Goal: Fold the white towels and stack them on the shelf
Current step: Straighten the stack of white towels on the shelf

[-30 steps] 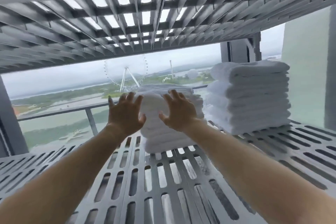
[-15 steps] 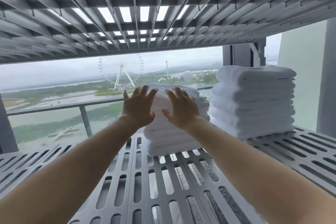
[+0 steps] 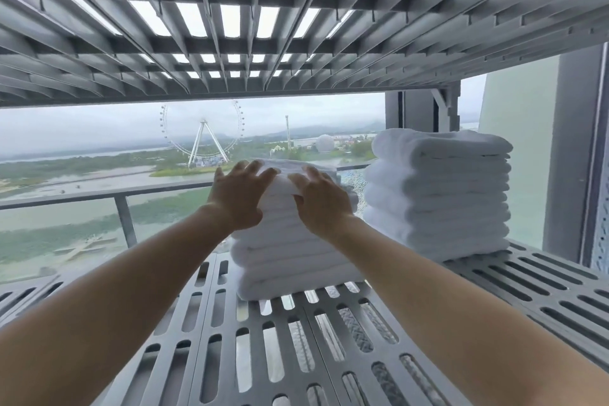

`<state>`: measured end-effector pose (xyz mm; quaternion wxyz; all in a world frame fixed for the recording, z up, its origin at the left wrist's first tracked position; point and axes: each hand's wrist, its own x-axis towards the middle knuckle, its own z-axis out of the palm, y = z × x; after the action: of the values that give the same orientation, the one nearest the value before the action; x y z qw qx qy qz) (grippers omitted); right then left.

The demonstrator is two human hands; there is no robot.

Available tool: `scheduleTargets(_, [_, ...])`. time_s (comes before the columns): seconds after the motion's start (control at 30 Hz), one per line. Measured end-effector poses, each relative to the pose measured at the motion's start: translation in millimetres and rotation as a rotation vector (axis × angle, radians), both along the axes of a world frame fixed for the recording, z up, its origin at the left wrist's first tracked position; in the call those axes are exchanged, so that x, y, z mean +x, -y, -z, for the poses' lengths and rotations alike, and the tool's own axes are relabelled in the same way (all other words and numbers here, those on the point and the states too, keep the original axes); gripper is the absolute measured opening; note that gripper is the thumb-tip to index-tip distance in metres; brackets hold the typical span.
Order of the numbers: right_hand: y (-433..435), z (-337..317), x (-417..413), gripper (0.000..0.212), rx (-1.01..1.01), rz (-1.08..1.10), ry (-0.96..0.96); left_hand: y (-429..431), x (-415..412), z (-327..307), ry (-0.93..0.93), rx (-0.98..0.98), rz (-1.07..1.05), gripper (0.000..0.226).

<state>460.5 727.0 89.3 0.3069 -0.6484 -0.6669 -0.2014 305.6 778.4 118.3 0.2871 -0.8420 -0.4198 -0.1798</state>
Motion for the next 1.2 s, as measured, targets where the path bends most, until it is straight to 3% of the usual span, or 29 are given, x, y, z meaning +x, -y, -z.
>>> scheduleTargets(0.27, [-5.0, -13.6, 8.8, 0.031, 0.137, -0.012, 0.052, -15.0, -8.7, -7.1, 0.064, -0.037, 0.111, 0.064])
scheduleTargets(0.4, [-7.9, -10.3, 12.2, 0.031, 0.064, -0.028, 0.038, -18.2, -11.2, -5.9, -0.013, -0.068, 0.116, 0.068])
scheduleTargets(0.53, [-12.3, -0.7, 17.4, 0.047, -0.013, -0.018, 0.010, -17.8, -3.1, -4.2, -0.063, -0.085, 0.098, 0.074])
scheduleTargets(0.67, [-13.8, 1.8, 21.8, 0.056, -0.013, -0.003, -0.001, -19.1, 6.1, -0.9, -0.031, -0.025, 0.074, 0.064])
scheduleTargets(0.8, [-16.8, -3.5, 21.5, 0.042, 0.014, -0.015, -0.021, -17.4, 12.1, -3.4, 0.129, -0.012, 0.073, 0.060])
scheduleTargets(0.97, [-16.3, -9.6, 27.7, 0.032, 0.073, 0.011, -0.037, -17.2, 22.6, -10.2, 0.048, -0.005, 0.052, 0.058])
scheduleTargets(1.1, [-18.2, -9.0, 24.8, 0.053, 0.020, -0.030, -0.074, -15.0, 19.7, -10.0, 0.112, 0.032, 0.062, 0.047])
scheduleTargets(1.2, [-21.3, -9.3, 28.5, 0.051, 0.033, -0.015, -0.058, -11.2, 16.6, -11.2, 0.159, 0.116, 0.117, 0.046])
